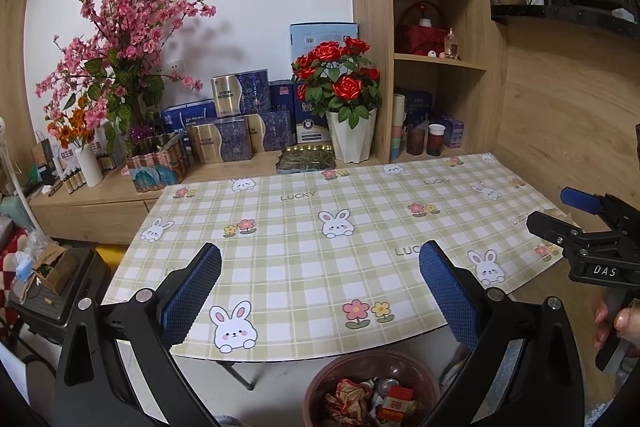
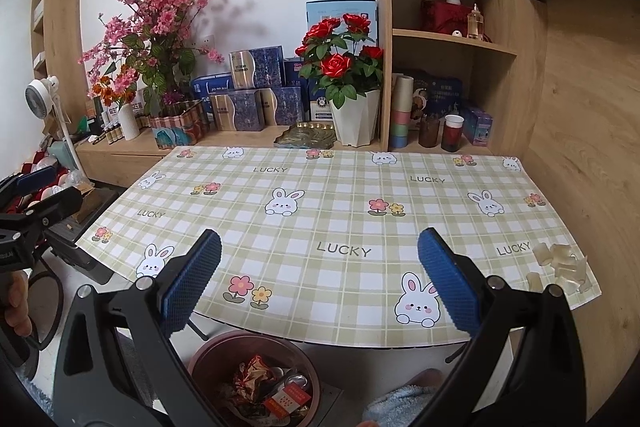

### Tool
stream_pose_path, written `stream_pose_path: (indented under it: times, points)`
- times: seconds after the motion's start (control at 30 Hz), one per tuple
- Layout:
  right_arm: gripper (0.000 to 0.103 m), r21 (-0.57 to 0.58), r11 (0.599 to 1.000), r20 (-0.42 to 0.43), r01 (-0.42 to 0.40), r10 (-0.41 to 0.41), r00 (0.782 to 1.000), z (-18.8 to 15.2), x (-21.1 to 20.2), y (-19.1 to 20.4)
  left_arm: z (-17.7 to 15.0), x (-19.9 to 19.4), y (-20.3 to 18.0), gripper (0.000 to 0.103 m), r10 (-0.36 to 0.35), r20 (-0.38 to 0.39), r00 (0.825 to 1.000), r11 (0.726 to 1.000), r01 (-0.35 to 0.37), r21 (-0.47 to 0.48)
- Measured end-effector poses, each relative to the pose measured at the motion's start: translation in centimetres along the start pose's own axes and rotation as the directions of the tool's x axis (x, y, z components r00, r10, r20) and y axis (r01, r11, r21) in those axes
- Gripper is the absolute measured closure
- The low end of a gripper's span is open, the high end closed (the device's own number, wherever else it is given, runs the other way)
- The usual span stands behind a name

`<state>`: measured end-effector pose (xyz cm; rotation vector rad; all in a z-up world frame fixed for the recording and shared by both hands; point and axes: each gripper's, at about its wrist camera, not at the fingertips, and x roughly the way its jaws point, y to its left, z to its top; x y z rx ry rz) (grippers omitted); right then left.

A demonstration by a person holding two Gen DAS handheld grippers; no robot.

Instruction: Collect trash

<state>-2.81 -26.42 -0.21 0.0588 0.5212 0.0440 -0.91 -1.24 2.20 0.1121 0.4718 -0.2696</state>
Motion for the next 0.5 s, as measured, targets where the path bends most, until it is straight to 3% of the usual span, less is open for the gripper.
stream_pose_path:
  times: [0.5]
  points:
    - [0.006, 0.005, 1.0, -0.018, -0.005, 0.005, 1.0, -0.14, 0.36, -0.13, -0.17, 0.24, 0.35, 0.006, 0.015, -0.014, 1.0, 1.0, -0.015, 0.004]
